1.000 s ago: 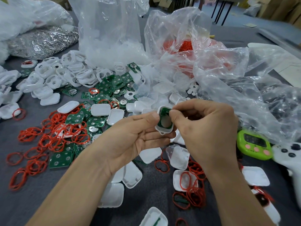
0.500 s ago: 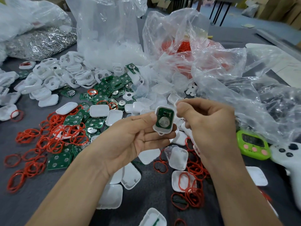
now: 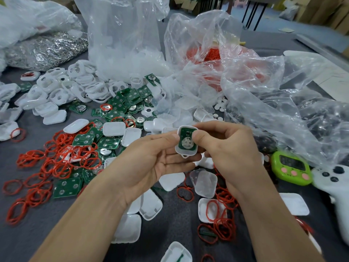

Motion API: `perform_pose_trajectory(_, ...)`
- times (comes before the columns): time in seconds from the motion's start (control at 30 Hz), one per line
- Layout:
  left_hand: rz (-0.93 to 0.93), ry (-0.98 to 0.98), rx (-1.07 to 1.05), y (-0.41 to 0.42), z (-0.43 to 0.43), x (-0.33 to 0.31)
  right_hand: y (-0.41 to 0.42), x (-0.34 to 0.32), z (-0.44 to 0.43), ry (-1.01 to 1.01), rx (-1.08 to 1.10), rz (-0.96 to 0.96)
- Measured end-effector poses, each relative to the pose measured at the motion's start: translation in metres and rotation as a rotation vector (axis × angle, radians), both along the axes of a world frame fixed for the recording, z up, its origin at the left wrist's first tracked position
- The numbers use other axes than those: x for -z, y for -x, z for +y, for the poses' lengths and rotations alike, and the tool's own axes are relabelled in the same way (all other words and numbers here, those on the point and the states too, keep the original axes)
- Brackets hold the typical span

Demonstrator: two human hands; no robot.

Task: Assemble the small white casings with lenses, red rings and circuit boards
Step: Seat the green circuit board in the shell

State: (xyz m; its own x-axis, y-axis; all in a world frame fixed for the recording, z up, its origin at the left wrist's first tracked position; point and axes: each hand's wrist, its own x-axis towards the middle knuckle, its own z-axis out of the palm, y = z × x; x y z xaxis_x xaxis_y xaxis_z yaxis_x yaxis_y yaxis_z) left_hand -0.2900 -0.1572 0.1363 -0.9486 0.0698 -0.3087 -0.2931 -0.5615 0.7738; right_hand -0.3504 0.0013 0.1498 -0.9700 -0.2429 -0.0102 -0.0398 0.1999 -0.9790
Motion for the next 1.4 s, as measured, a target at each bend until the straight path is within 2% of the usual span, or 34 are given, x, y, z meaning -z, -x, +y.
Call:
perform_pose_trajectory(0.23,0.051,0.132,-0.062,0.0,0.004,0.002,-0.008,0.001,-0.007,0.047,0.078,0.022)
perform_pose_trajectory(0.43,0.056,0.224,-0.083,0.0,0.005,0.004,-0.011,0.0,-0.014,0.147,-0.013,-0.246)
perform_pose_trajectory(0.53,0.058,0.252,-0.068,0.0,0.004,0.005,-0.01,-0.001,-0.016,0.194,0.009,-0.296)
perform_pose_trajectory(0.7,0.067,0.263,-0.05,-0.001,0.005,0.006,-0.011,0.003,-0.018,0.203,0.05,-0.286)
perform_pose_trajectory(0.93,0.074,0.243,-0.054,-0.002,0.003,0.004,-0.011,0.002,-0.019,0.278,-0.004,-0.315)
perform_pose_trajectory(1.27,0.092,0.282,-0.029,-0.001,0.003,0.006,-0.012,0.006,-0.019,0.216,0.072,-0.194)
perform_pose_trajectory(1.4,0.076,0.264,-0.074,0.0,0.003,0.005,-0.011,0.007,-0.02,0.225,0.024,-0.218)
